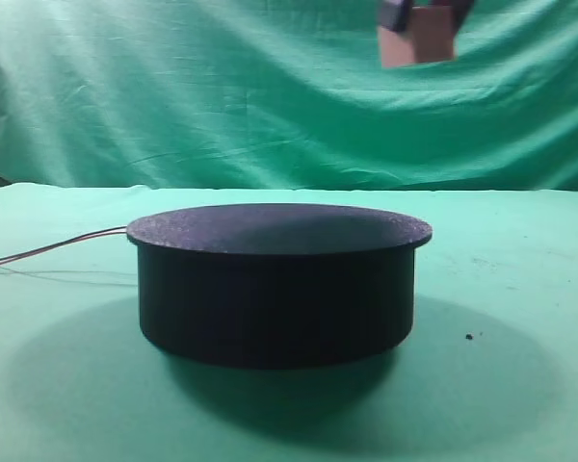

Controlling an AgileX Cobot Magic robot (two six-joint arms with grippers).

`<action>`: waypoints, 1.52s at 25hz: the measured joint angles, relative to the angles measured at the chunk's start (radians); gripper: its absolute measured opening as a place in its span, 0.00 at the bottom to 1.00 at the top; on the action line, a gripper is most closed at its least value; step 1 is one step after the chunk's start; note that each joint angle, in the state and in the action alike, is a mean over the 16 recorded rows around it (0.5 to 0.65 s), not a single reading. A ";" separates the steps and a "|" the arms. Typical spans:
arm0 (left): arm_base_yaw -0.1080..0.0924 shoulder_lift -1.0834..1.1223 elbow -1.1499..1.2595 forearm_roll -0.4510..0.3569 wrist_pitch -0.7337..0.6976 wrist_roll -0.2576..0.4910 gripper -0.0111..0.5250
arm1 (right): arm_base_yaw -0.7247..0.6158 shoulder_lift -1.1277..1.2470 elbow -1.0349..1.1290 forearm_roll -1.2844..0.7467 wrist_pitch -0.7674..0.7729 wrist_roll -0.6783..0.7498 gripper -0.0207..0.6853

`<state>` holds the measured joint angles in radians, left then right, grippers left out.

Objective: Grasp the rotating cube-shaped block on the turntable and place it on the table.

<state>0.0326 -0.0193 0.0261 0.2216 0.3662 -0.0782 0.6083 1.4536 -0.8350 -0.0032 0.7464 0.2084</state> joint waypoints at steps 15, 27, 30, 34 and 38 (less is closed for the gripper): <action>0.000 0.000 0.000 0.000 0.000 0.000 0.02 | -0.004 -0.080 0.108 0.046 -0.032 0.003 0.56; 0.000 0.000 0.000 0.000 0.000 0.000 0.02 | -0.004 -0.390 0.046 0.030 0.137 0.014 0.07; 0.000 0.000 0.000 0.000 0.000 0.000 0.02 | -0.004 -0.446 0.046 0.026 0.154 0.014 0.03; 0.000 0.000 0.000 0.000 0.000 0.000 0.02 | -0.004 -0.491 0.046 0.015 0.170 0.004 0.03; 0.000 0.000 0.000 0.000 0.000 0.000 0.02 | -0.004 -0.513 0.046 0.003 0.169 -0.037 0.03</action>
<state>0.0326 -0.0193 0.0261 0.2216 0.3662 -0.0782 0.6039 0.9409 -0.7892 -0.0006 0.9156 0.1719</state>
